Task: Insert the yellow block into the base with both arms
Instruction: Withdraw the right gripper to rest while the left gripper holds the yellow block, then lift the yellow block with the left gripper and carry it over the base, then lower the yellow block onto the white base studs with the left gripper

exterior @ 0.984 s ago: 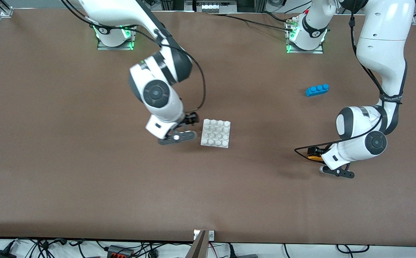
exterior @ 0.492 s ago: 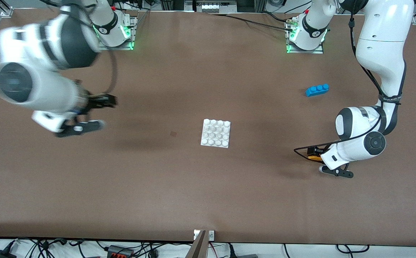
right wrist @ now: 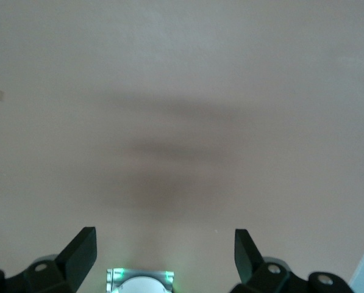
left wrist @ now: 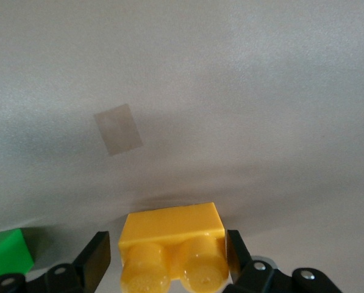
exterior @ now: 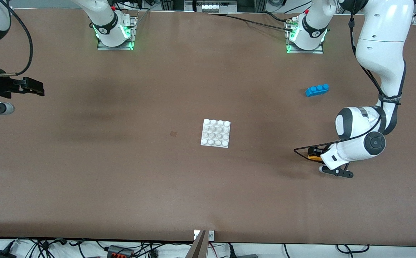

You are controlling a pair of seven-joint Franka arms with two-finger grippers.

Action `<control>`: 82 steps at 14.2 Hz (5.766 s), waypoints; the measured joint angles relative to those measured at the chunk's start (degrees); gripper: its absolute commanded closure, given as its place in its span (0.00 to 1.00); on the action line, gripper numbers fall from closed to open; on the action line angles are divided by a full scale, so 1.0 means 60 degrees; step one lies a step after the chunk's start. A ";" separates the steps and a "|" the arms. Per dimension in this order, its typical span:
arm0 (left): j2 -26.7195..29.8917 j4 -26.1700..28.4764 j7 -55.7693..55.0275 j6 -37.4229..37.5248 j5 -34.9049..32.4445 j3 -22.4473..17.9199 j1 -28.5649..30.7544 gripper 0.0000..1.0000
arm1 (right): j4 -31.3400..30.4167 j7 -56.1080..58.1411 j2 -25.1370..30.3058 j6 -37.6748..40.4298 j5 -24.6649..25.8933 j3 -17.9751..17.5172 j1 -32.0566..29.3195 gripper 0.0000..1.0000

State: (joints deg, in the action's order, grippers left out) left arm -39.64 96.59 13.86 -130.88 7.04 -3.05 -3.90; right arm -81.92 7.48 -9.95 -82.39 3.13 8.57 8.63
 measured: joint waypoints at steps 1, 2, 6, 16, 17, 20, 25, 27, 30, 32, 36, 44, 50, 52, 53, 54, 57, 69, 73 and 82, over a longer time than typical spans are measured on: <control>0.0000 0.0000 0.0000 0.0002 0.0008 0.0000 0.0000 0.15 | -0.0652 -0.0015 0.0368 -0.0625 -0.0009 -0.0695 -0.0695 0.00; 0.0000 0.0001 0.0000 0.0005 0.0034 0.0000 0.0001 0.15 | -0.1401 -0.0017 0.0762 -0.1260 -0.0084 -0.1129 -0.1189 0.00; -0.0001 0.0003 0.0000 0.0108 0.0132 0.0000 0.0001 0.20 | -0.2843 -0.0018 0.1971 -0.2109 -0.0447 -0.1394 -0.1757 0.00; 0.0000 0.0005 0.0000 0.0194 0.0146 0.0000 0.0009 0.32 | -0.2631 -0.0025 0.2389 -0.1154 -0.0457 -0.1150 -0.1910 0.00; 0.0004 0.0003 0.0000 0.0207 0.0151 -0.0001 0.0009 0.32 | -0.2617 -0.0027 0.2382 -0.1156 -0.0458 -0.1150 -0.1915 0.00; 0.0006 0.0002 0.0000 0.0256 0.0157 0.0000 0.0009 0.36 | -0.2266 -0.0031 0.2371 -0.1158 -0.0458 -0.1150 -0.1922 0.00; 0.0036 -0.0037 0.0000 0.0626 0.0160 0.0003 0.0007 0.39 | -0.1971 -0.0034 0.2359 -0.1103 -0.0457 -0.1081 -0.1933 0.00; 0.0105 -0.0094 0.0000 0.0898 0.0162 0.0022 -0.0016 0.39 | -0.1970 -0.0034 0.2330 -0.1103 -0.0457 -0.1078 -0.1934 0.00; 0.0326 -0.0145 0.0071 0.1356 0.0259 0.0050 -0.0052 0.40 | -0.1960 -0.0033 0.2330 -0.1096 -0.0457 -0.1078 -0.1934 0.00; 0.0477 -0.0153 0.0254 0.1768 0.0824 0.0055 -0.0080 0.41 | -0.1957 -0.0033 0.2330 -0.1099 -0.0457 -0.1078 -0.1934 0.00; 0.0797 -0.0159 0.0342 0.2600 0.1517 0.0134 -0.0181 0.41 | -0.1951 -0.0030 0.2330 -0.1091 -0.0456 -0.1044 -0.1934 0.00; 0.1310 -0.0159 -0.0944 0.3138 0.1936 0.0869 -0.0811 0.42 | -0.1950 -0.0027 0.2330 -0.1082 -0.0456 -0.1037 -0.1934 0.00; 0.1427 -0.0157 -0.3612 0.2321 0.1936 0.2211 -0.1136 0.42 | -0.1945 -0.0026 0.2330 -0.1081 -0.0456 -0.0910 -0.1937 0.00; 0.1424 -0.0117 -0.4431 0.1770 0.1936 0.2571 -0.1290 0.42 | -0.1944 -0.0022 0.2330 -0.1081 -0.0456 -0.0871 -0.1937 0.00; 0.1414 -0.0090 -0.4887 0.1486 0.1936 0.2664 -0.1466 0.42 | -0.1944 -0.0021 0.2330 -0.1080 -0.0457 -0.0873 -0.1933 0.00; 0.1394 -0.0062 -0.5306 0.1181 0.1936 0.2712 -0.1693 0.41 | -0.1944 -0.0021 0.2330 -0.1080 -0.0456 -0.0874 -0.1932 0.00; 0.1238 0.0029 -0.6309 0.0096 0.1854 0.2766 -0.2538 0.41 | -0.1944 -0.0021 0.2330 -0.1080 -0.0456 -0.0874 -0.1932 0.00; 0.0388 0.0075 -0.8850 -0.1857 -0.1178 0.2817 -0.3735 0.41 | -0.1768 -0.0016 0.2331 -0.1080 -0.0456 -0.0875 -0.1930 0.00; 0.0215 0.0075 -0.8864 -0.1868 -0.1435 0.2851 -0.3865 0.41 | -0.1747 -0.0014 0.2331 -0.1079 -0.0456 -0.0876 -0.1928 0.00; 0.0027 0.0074 -0.9003 -0.1890 -0.1971 0.2862 -0.4120 0.41 | -0.1746 -0.0014 0.2330 -0.1065 -0.0456 -0.0876 -0.1929 0.00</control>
State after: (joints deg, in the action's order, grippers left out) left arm -39.48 97.03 -40.16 -142.22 -4.79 14.12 -28.62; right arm -92.40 7.39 4.03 -88.78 0.40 3.32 -2.94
